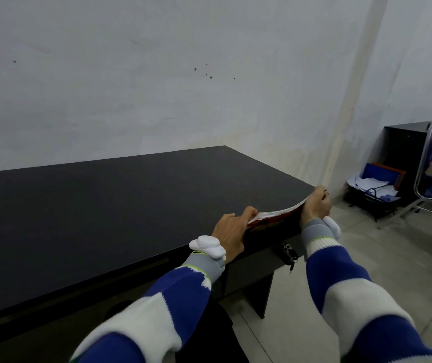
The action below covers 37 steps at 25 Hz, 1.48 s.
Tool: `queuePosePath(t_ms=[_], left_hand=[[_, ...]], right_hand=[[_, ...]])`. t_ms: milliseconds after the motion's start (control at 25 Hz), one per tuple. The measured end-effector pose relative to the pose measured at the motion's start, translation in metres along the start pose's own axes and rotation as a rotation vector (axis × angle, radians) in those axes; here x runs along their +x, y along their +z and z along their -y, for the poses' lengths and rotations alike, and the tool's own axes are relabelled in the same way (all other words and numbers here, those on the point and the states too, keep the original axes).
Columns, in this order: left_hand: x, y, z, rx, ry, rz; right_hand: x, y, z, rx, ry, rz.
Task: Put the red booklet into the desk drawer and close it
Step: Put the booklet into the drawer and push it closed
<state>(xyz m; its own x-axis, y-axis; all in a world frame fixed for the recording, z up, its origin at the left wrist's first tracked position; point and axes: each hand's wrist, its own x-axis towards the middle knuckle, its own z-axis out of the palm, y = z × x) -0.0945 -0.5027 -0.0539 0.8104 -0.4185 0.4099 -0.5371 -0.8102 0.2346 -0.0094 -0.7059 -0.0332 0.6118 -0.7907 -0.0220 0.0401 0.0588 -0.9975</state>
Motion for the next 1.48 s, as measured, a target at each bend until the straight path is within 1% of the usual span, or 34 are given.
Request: queuePosePath(t_ms=[160, 200, 360, 440, 600, 760, 960, 1080, 1240, 1400, 1480], left_hand=[[-0.006, 0.003, 0.0, 0.018, 0.054, 0.011], [-0.008, 0.004, 0.0, 0.026, 0.062, 0.008], [-0.012, 0.005, -0.001, 0.009, 0.088, 0.035], [-0.012, 0.006, 0.0, 0.012, 0.1, 0.059], [-0.012, 0.007, 0.005, 0.02, 0.133, 0.084], [-0.012, 0.008, 0.009, 0.092, 0.17, 0.122], [-0.009, 0.008, 0.01, 0.219, 0.193, 0.179], [-0.009, 0.011, 0.011, 0.244, 0.188, 0.184], [-0.009, 0.011, 0.011, 0.274, 0.172, 0.207], [-0.006, 0.01, 0.01, 0.35, 0.181, 0.261], [-0.006, 0.01, 0.01, 0.379, 0.183, 0.279]], right_hand=[[0.008, -0.004, 0.01, -0.01, 0.108, 0.101], [0.008, -0.004, 0.007, -0.022, 0.113, 0.102], [0.001, -0.007, -0.009, -0.111, 0.093, -0.023], [-0.003, -0.009, -0.016, -0.138, 0.087, -0.059], [-0.01, -0.009, -0.019, -0.2, 0.037, -0.065], [-0.022, -0.005, -0.024, -0.294, -0.053, -0.067], [-0.026, 0.001, -0.035, -0.209, -0.118, -0.031], [-0.024, 0.002, -0.042, -0.18, -0.173, -0.026], [-0.026, 0.005, -0.055, -0.3, -0.308, -0.02], [-0.021, 0.008, -0.059, -0.468, -0.34, 0.035], [-0.02, 0.008, -0.06, -0.512, -0.355, 0.054]])
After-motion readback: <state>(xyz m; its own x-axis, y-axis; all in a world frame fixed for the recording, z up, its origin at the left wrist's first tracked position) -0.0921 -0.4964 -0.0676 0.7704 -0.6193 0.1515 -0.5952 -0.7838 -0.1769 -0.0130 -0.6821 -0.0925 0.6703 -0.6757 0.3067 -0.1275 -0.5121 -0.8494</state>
